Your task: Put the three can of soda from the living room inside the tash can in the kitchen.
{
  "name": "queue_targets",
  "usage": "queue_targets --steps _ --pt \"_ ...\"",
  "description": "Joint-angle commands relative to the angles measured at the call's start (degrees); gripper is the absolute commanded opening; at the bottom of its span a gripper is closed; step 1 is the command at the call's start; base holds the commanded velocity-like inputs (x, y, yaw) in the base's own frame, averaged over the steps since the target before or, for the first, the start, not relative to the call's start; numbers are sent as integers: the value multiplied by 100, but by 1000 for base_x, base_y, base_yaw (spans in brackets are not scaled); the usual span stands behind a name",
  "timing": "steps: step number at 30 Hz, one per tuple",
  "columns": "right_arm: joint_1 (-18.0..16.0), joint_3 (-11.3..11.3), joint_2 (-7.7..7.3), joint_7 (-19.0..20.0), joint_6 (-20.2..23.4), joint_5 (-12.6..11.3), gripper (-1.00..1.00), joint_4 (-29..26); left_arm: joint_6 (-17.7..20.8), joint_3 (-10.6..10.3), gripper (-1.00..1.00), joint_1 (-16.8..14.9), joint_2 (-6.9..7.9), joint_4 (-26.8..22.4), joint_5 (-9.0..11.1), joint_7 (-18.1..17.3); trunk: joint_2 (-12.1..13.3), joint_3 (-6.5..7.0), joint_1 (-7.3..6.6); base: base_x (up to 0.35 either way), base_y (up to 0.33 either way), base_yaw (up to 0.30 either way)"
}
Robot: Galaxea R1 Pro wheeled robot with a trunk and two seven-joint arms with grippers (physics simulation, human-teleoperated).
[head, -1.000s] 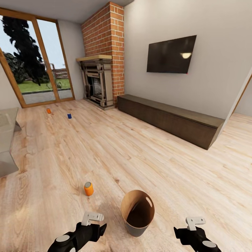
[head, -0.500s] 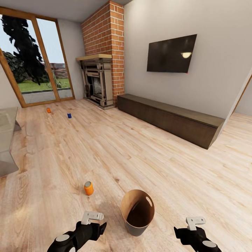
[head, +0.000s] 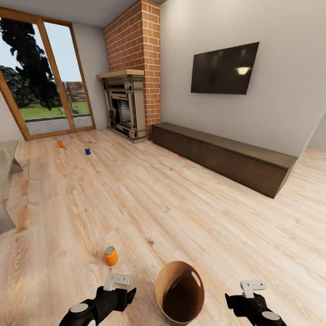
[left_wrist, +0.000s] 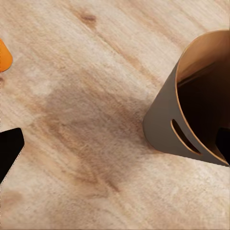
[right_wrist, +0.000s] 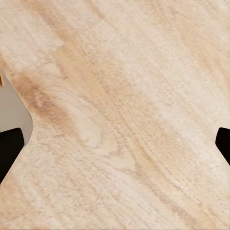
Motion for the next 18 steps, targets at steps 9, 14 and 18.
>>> queue_targets --steps 9,14,18 --pt "-1 5 0 0 0 0 100 0 -11 3 100 0 5 2 0 7 0 0 0 31 0 0" --pt "-2 5 0 0 -4 0 100 3 -11 4 100 1 5 2 0 7 0 0 0 1 0 0" --pt "-2 5 0 0 -7 0 100 2 -11 2 100 0 5 2 0 18 0 0 0 0 0 0"
